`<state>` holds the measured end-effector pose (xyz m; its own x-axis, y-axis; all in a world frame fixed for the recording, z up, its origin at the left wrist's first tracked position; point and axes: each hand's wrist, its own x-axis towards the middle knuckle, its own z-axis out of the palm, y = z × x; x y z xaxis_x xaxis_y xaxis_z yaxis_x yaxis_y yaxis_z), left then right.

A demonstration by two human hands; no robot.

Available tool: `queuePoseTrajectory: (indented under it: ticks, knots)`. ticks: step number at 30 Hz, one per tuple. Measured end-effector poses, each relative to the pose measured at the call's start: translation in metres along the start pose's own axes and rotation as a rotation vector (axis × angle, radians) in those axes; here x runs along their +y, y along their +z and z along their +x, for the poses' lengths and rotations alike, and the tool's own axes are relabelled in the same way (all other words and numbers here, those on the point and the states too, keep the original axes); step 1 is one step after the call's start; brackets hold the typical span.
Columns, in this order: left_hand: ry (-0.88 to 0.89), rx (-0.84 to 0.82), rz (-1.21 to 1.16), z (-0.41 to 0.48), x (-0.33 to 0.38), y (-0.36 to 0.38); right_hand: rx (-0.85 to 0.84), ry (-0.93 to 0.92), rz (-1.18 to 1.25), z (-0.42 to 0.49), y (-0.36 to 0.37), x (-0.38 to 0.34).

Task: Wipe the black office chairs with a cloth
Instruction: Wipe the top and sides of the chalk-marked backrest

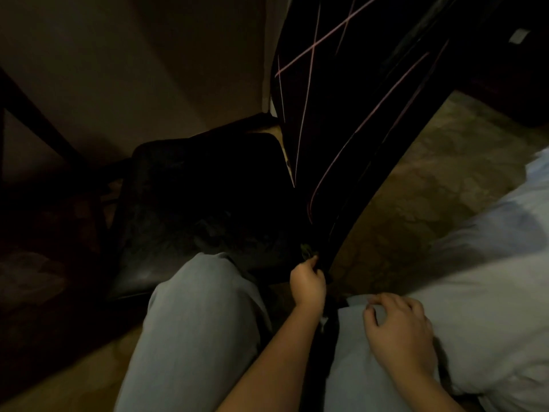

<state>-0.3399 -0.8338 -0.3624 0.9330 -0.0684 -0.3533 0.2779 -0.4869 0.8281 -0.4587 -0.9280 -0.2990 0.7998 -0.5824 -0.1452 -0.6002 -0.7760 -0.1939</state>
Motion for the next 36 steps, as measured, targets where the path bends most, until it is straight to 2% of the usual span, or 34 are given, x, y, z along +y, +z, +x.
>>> queuePoseTrajectory:
  ticks: [12,14,19,23,36]
  knots:
    - [-0.120,-0.203,0.318,-0.007,-0.009,-0.014,-0.035,-0.009,0.056,-0.003,-0.006,0.002]
    - [-0.129,-0.174,0.279,-0.011,-0.016,-0.017,-0.034,-0.015,0.066,-0.003,-0.006,0.002]
    - [-0.050,0.079,-0.018,-0.009,-0.003,-0.029,-0.023,-0.014,0.074,-0.005,-0.004,0.003]
    - [-0.013,0.120,-0.175,-0.009,0.004,-0.028,-0.011,0.000,0.074,-0.005,-0.003,0.001]
    - [0.165,-0.021,0.333,0.012,0.003,-0.017,0.023,-0.040,0.056,0.003,0.006,-0.002]
